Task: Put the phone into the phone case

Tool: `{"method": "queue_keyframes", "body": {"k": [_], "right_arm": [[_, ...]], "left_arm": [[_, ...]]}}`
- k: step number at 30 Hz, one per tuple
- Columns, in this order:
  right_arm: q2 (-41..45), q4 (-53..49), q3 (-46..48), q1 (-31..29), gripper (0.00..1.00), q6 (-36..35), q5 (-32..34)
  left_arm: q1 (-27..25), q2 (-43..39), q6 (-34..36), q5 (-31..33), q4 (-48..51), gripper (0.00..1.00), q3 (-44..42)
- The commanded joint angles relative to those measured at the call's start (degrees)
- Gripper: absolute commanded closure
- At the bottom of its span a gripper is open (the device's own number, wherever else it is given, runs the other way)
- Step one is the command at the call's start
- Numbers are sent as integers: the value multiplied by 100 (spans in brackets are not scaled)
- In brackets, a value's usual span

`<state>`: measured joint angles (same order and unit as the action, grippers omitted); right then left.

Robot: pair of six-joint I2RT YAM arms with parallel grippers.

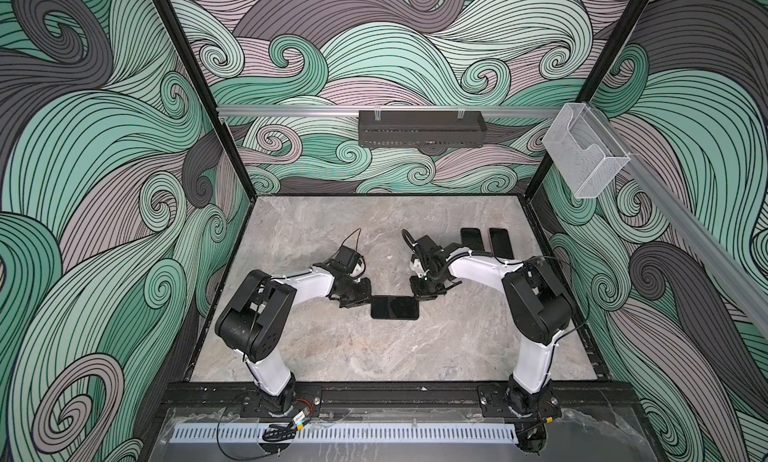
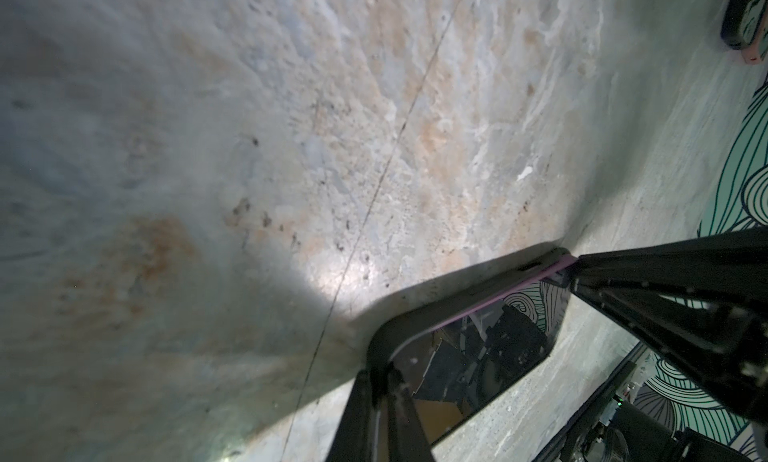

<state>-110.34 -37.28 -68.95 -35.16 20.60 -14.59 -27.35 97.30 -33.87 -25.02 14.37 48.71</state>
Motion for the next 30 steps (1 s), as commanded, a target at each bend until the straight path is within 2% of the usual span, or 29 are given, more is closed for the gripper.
{"method": "queue_keyframes", "body": {"k": [1, 18, 24, 30], "right_arm": [[-2045, 877, 811, -554, 87, 110, 470], [-2098, 595, 724, -672, 87, 144, 910], [-1557, 15, 589, -770, 75, 80, 1314], [-998, -623, 260, -767, 71, -47, 1654]], "left_arm": [[-112, 230, -23, 5, -29, 90, -149], [-112, 233, -30, 22, -20, 90, -125], [-107, 139, -45, 112, 42, 90, -142], [-104, 54, -58, 137, 58, 90, -208]]}}
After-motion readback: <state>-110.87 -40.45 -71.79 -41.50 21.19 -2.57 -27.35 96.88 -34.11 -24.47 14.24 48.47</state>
